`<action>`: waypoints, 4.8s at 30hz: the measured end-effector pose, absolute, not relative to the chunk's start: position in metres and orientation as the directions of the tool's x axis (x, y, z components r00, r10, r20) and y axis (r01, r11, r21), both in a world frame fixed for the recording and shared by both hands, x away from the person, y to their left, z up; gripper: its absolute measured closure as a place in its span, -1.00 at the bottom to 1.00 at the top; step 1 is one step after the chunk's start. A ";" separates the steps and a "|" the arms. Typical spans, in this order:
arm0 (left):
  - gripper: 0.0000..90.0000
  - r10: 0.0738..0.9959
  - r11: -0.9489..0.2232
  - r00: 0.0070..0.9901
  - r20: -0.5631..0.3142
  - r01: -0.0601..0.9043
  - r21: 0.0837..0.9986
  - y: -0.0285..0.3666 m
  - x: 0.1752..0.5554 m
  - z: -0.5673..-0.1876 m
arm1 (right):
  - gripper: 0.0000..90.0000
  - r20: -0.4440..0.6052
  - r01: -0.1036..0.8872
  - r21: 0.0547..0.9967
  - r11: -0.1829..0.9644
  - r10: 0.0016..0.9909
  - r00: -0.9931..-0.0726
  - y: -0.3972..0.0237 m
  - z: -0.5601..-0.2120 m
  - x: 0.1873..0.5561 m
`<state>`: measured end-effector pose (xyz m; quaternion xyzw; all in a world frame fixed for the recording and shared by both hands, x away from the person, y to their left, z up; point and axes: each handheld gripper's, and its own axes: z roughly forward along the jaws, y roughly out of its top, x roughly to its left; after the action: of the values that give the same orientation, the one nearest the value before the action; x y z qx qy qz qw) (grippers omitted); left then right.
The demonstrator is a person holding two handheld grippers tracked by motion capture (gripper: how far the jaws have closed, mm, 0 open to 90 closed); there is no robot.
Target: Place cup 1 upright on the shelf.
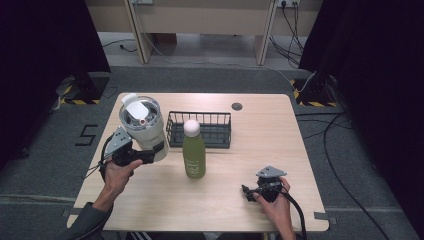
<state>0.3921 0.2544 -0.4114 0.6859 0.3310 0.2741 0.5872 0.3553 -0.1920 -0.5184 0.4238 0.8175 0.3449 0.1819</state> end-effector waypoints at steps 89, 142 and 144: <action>-0.75 0.784 -0.089 0.620 -0.037 0.171 0.981 0.182 0.520 -0.411 | -0.77 -0.007 0.567 0.717 0.407 0.817 -0.577 -0.192 -0.518 0.355; -0.75 0.790 -0.116 0.612 -0.031 0.199 0.973 0.181 0.524 -0.458 | -0.77 -0.008 0.566 0.716 0.408 0.815 -0.579 -0.192 -0.518 0.355; -0.75 0.792 -0.122 0.610 -0.022 0.193 0.974 0.182 0.523 -0.459 | -0.77 -0.008 0.565 0.717 0.408 0.815 -0.579 -0.192 -0.518 0.355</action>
<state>0.5233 0.1816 -0.4589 0.6999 0.3519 0.2664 0.5615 0.3554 -0.1920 -0.5182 0.4213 0.8191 0.3442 0.1818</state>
